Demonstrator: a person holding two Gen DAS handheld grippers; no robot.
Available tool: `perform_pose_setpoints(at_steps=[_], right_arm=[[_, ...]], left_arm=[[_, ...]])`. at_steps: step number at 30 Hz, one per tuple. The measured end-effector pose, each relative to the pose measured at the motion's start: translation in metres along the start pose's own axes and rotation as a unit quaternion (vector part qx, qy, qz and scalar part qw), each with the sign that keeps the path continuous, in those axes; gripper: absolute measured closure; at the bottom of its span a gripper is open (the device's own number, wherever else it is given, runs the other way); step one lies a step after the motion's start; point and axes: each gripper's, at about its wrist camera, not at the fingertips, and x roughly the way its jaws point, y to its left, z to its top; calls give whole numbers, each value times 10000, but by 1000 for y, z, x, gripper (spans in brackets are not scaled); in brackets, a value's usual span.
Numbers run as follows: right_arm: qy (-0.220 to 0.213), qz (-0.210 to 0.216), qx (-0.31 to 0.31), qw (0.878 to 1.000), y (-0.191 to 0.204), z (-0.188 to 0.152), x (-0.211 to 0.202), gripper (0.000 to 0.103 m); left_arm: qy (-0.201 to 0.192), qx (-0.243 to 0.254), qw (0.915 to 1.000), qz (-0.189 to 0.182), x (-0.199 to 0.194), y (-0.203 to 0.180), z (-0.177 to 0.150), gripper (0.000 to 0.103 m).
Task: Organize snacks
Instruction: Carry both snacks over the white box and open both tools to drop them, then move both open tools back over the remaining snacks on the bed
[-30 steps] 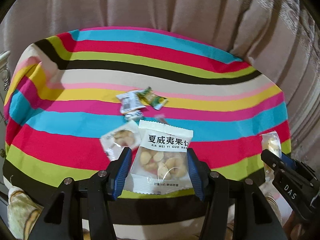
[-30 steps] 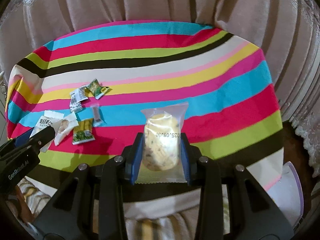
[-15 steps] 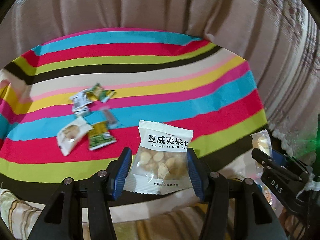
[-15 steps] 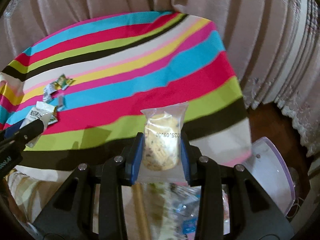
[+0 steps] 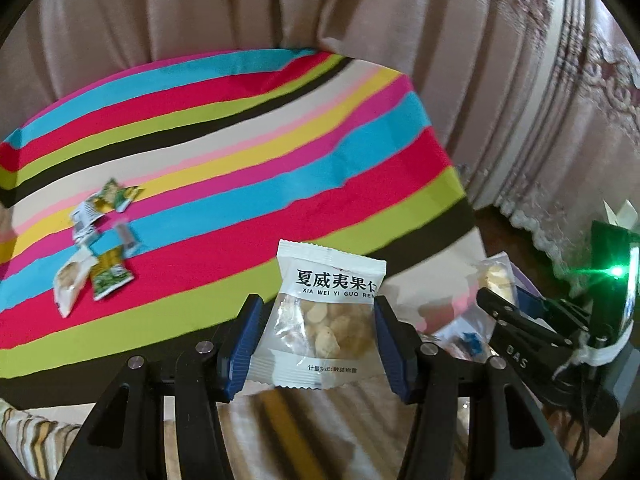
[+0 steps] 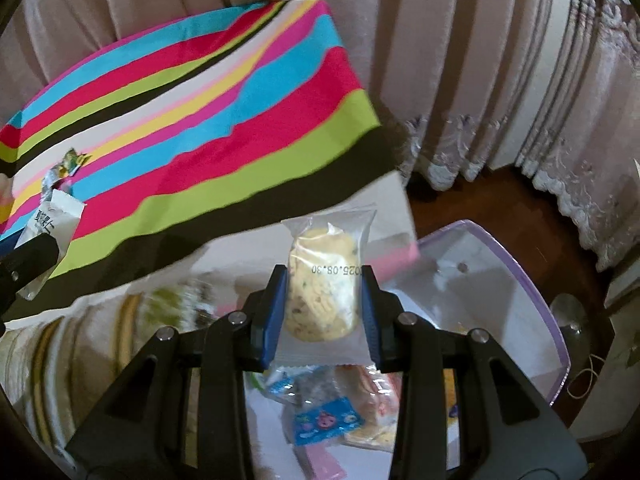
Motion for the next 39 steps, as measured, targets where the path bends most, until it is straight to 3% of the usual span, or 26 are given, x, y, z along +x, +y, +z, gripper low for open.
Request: perform_pose_setpoints(at_steps=[18, 20, 21, 22, 23, 39], right_arm=[[214, -359, 510, 9978, -62, -17, 12, 64], [238, -377, 528, 9976, -63, -15, 15, 60], [245, -379, 542, 9975, -63, -15, 16, 50], [225, -368, 553, 9975, -62, -15, 15, 41], [206, -363, 560, 9976, -62, -16, 15, 39], [142, -126, 291, 9994, -25, -5, 9, 38]], left_arm=[[353, 747, 9939, -729, 10, -77, -8, 46], [427, 814, 9929, -749, 13, -81, -7, 44], [453, 853, 9927, -723, 14, -84, -7, 44], [466, 873, 9925, -717, 15, -85, -7, 44], [466, 869, 9926, -713, 15, -84, -7, 44], [358, 437, 9974, -457, 14, -46, 0, 43]])
